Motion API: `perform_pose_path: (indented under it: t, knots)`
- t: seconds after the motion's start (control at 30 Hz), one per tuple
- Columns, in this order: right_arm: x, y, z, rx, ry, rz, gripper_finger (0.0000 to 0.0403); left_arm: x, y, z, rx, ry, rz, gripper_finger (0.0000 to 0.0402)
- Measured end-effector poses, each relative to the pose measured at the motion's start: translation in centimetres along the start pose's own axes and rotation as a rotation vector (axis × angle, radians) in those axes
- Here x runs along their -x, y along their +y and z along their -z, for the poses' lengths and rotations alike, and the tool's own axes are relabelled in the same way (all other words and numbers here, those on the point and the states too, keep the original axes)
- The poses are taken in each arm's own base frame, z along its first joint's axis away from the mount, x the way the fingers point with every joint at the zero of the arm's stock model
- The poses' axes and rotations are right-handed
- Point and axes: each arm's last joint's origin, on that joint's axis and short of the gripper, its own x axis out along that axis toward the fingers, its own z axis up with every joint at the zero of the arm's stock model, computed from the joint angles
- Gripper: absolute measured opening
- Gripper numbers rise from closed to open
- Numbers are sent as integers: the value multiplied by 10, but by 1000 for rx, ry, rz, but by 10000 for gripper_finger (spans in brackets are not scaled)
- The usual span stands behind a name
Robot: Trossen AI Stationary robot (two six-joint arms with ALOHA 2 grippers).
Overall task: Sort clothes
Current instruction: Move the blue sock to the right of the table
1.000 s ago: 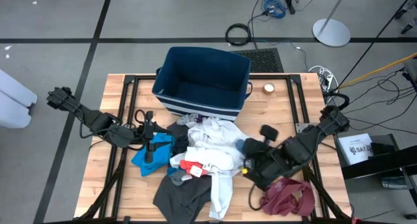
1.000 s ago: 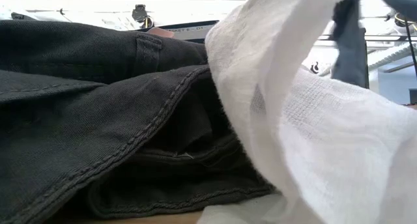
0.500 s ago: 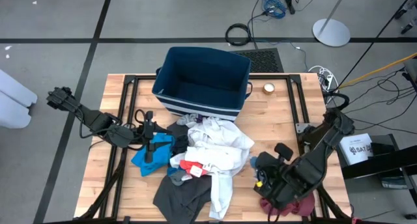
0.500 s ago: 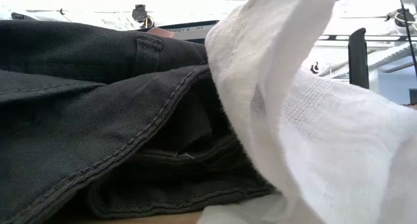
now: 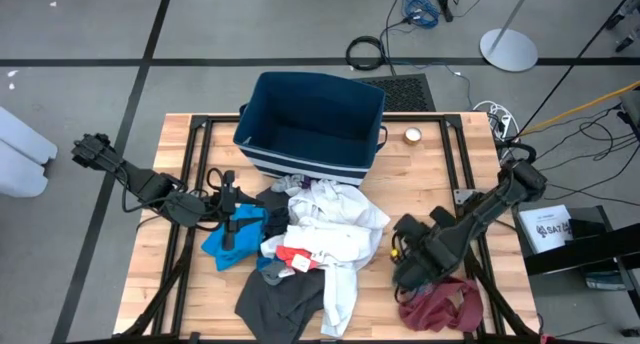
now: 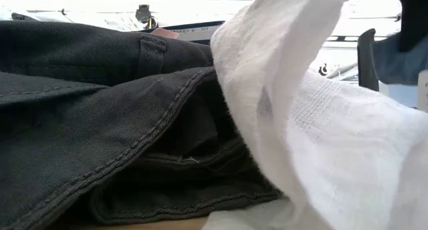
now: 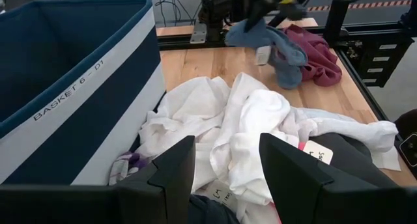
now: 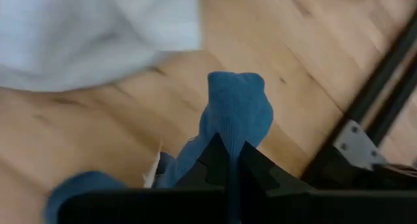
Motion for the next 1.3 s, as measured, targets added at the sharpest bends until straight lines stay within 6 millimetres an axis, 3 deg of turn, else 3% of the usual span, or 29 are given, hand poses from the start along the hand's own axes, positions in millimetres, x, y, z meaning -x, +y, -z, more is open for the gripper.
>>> perform_pose_path:
  t: [0.23, 0.4, 0.53, 0.73, 0.97, 1.3]
  knots:
    - [-27, -51, 5, -162, 74, 28, 0, 0, 0, 0, -1, 2, 0, 182]
    - [-47, -71, 15, -266, 120, -121, 0, 0, 0, 0, -2, 3, -1, 182]
    - [-65, -74, 23, -302, 169, -252, 0, 0, 0, 0, -1, 3, 0, 182]
    - [-88, -76, 35, -325, 278, -268, 0, 0, 0, 0, 16, 3, -1, 182]
    - [-90, -73, 36, -331, 297, -293, 17, 0, 0, 0, 18, 3, -1, 182]
    - [-88, -69, 35, -319, 300, -348, 81, 0, 0, 0, 19, 4, -1, 182]
